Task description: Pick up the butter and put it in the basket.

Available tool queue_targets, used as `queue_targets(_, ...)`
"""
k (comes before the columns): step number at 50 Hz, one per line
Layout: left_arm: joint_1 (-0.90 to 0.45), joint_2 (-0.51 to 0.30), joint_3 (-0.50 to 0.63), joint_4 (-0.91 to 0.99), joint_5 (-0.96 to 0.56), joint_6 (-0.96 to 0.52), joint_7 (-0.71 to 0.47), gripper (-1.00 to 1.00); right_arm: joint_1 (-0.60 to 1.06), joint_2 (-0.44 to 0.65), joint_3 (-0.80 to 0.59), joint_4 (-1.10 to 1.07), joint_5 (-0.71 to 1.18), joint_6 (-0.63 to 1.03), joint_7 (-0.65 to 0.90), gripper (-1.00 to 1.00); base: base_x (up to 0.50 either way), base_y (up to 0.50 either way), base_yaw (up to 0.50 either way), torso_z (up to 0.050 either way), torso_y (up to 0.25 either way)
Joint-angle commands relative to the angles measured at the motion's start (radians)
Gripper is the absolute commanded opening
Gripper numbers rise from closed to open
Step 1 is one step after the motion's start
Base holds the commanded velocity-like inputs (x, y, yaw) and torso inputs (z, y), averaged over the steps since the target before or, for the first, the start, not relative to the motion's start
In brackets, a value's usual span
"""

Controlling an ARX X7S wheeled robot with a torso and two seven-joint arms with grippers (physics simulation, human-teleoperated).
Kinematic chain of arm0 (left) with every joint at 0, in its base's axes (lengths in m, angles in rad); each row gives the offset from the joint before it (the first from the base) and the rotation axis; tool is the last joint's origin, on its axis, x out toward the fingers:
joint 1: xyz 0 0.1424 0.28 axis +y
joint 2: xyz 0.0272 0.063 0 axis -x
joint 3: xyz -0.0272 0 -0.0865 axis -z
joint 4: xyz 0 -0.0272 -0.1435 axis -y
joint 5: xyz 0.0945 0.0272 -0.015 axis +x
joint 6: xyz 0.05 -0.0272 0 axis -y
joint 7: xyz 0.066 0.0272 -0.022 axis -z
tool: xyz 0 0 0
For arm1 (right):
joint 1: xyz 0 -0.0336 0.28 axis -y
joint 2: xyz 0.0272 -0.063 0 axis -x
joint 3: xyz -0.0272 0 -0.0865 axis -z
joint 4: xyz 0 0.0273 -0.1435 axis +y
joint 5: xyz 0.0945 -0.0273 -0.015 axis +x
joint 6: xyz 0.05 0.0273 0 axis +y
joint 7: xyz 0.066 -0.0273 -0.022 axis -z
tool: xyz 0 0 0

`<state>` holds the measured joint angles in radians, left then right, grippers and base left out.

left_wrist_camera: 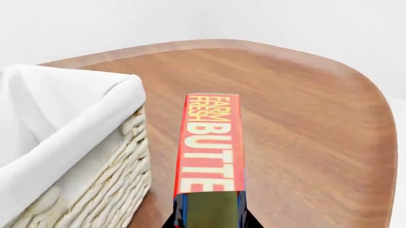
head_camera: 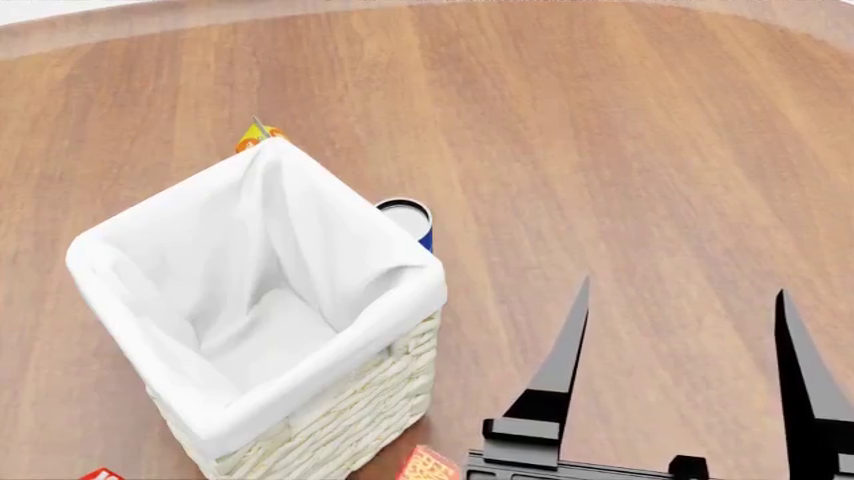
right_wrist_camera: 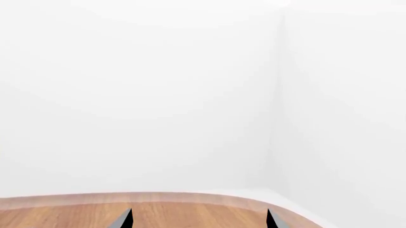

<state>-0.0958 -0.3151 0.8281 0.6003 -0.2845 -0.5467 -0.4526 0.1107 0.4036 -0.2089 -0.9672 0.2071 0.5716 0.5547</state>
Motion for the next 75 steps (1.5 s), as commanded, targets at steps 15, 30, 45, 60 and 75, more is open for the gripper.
queue_targets(15, -0.096, -0.017, -0.065, 0.15, 0.017, -0.126, -0.059, -1.0, 0.002, 0.011, -0.004, 0.0, 0.009, -0.004, 0.014, 1.0, 0.0, 0.0, 0.0, 0.001, 0.001)
queue_targets(30, -0.183, 0.005, -0.091, 0.306, -0.033, -0.309, -0.081, -1.0, 0.005, 0.017, -0.008, 0.0, 0.017, -0.006, 0.021, 1.0, 0.0, 0.0, 0.0, 0.0, 0.001)
queue_targets(45, -0.457, 0.082, -0.334, 0.443, -0.222, -0.648, -0.104, -1.0, 0.006, 0.024, -0.006, -0.004, 0.027, -0.006, 0.03, 1.0, 0.0, 0.0, 0.0, 0.001, 0.001)
queue_targets(60, -0.691, 0.056, -0.512, 0.314, -0.356, -0.746, -0.05, -1.0, 0.002, 0.029, -0.007, 0.01, 0.036, -0.026, 0.035, 1.0, 0.0, 0.0, 0.0, 0.001, 0.001)
queue_targets(75, -0.967, -0.015, -0.534, 0.081, -0.399, -0.84, 0.069, -1.0, -0.001, 0.04, 0.003, -0.001, 0.05, -0.024, 0.045, 1.0, 0.0, 0.0, 0.0, 0.0, 0.001)
